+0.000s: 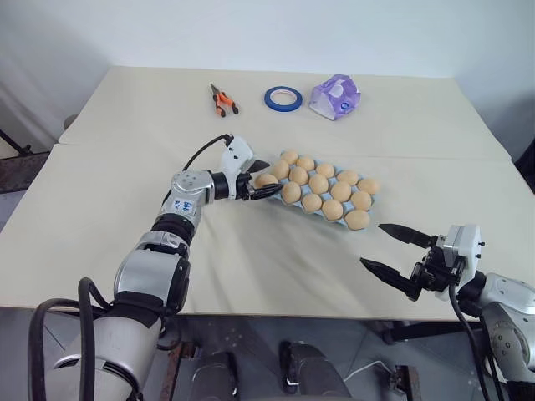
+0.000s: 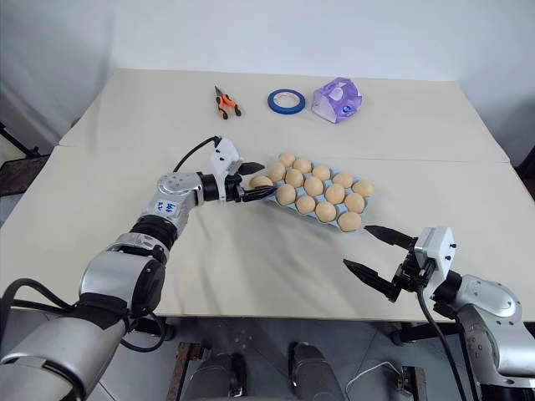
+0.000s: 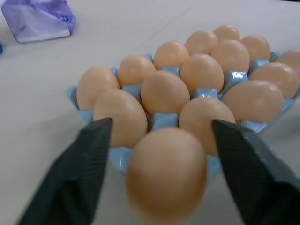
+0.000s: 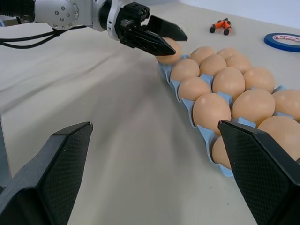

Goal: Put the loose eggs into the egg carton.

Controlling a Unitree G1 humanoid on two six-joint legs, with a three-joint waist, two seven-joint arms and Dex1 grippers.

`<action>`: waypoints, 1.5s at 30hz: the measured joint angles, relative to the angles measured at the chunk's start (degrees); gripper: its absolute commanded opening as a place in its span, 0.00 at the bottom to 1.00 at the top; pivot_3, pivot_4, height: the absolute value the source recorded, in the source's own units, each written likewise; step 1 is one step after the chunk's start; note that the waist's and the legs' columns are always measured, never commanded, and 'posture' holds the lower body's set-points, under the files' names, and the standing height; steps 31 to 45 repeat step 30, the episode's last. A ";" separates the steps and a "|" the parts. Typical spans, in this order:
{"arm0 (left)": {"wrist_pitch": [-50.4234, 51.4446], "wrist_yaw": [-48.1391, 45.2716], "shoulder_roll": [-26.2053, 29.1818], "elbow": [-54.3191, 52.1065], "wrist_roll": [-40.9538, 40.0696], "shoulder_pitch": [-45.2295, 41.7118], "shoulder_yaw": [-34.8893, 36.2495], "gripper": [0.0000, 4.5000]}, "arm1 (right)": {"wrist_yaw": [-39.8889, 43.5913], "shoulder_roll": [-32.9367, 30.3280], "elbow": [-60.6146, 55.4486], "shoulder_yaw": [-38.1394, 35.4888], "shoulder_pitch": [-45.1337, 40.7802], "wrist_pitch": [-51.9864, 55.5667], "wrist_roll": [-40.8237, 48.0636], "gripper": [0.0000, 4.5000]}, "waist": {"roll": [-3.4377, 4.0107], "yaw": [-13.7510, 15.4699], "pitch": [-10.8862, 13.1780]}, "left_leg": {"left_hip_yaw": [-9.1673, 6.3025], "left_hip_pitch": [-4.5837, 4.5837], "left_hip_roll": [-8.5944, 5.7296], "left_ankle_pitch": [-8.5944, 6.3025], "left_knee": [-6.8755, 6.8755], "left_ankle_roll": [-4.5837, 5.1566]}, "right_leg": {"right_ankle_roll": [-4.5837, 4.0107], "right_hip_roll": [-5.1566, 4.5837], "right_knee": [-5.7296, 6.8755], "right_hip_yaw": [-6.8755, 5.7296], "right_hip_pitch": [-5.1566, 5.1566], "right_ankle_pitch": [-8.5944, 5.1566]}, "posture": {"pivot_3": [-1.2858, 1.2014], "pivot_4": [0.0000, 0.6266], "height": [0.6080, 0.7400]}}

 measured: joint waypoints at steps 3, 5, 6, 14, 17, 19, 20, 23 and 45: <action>-0.24 -1.02 -0.06 -0.02 -0.67 -0.69 1.02 0.99 | 0.00 0.00 0.10 0.00 -0.76 0.00 0.00 1.00 | 0.00 -0.07 0.00 | 0.02 0.01 0.00 0.00 0.00 0.00 | 0.00 0.02 0.01 -0.01 0.00 0.00 | 0.52 0.24 1.00; -0.38 -1.84 -0.05 -0.08 -1.48 -0.89 1.95 0.99 | 0.02 0.00 0.26 0.01 -1.51 0.00 0.00 1.00 | 0.00 -0.05 0.00 | 0.01 0.01 0.00 0.00 0.00 0.00 | 0.00 0.02 0.01 -0.01 0.00 0.00 | 0.52 0.24 1.00; -0.45 -2.89 -0.02 -0.18 -2.66 -0.92 3.02 0.99 | 0.06 0.00 0.35 0.01 -1.84 0.00 -0.01 1.00 | 0.00 -0.06 0.00 | 0.01 0.00 0.00 0.00 0.00 0.00 | 0.00 0.02 0.02 -0.02 0.00 0.00 | 0.52 0.24 1.00; 5.73 -13.28 6.52 -11.90 -10.63 0.73 8.57 0.99 | 0.91 -0.18 0.78 0.04 -3.19 0.02 0.01 1.00 | 0.02 -0.20 0.00 | 0.07 0.06 0.04 0.01 -0.02 -0.05 | -0.01 0.06 0.10 -0.04 0.00 -0.01 | 0.52 0.24 1.00; 10.24 -18.88 10.41 -19.99 -12.29 6.92 8.13 0.99 | 1.77 -0.92 1.71 -0.03 -4.12 0.00 -0.01 1.00 | 0.03 -0.29 -0.01 | 0.17 0.15 0.08 0.02 0.02 -0.05 | -0.01 0.04 0.23 -0.03 0.01 -0.01 | 0.52 0.24 1.00; 14.25 -23.23 13.41 -24.61 -13.78 12.44 7.66 0.99 | 2.61 -1.34 3.08 0.06 -5.81 0.02 -0.06 1.00 | 0.03 -0.45 0.00 | 0.20 0.16 0.17 0.02 0.16 -0.05 | -0.03 0.04 0.39 -0.02 -0.02 -0.02 | 0.52 0.24 1.00; 15.03 -24.21 14.29 -25.35 -14.01 13.80 7.64 0.99 | 2.86 -1.58 3.29 0.06 -6.20 0.02 -0.07 1.00 | 0.03 -0.47 0.00 | 0.19 0.15 0.28 0.03 0.19 -0.03 | -0.04 0.01 0.44 -0.01 -0.02 -0.03 | 0.52 0.24 1.00; 17.11 -25.60 17.82 -31.41 -14.65 19.61 7.70 0.99 | 4.48 -2.41 5.55 0.40 -8.74 0.03 -0.28 1.00 | 0.03 -0.38 0.01 | 0.06 0.14 0.37 0.02 0.48 -0.03 | -0.09 0.00 0.57 0.03 0.03 -0.05 | 0.52 0.24 1.00; 19.96 -25.01 21.19 -40.60 -16.33 26.29 8.60 0.99 | 7.52 -2.42 9.63 3.12 -13.50 0.09 -1.06 1.00 | 0.03 -0.07 0.01 | 0.05 0.13 0.35 -0.02 0.70 0.01 | -0.15 -0.13 0.75 0.04 0.07 -0.08 | 0.52 0.24 1.00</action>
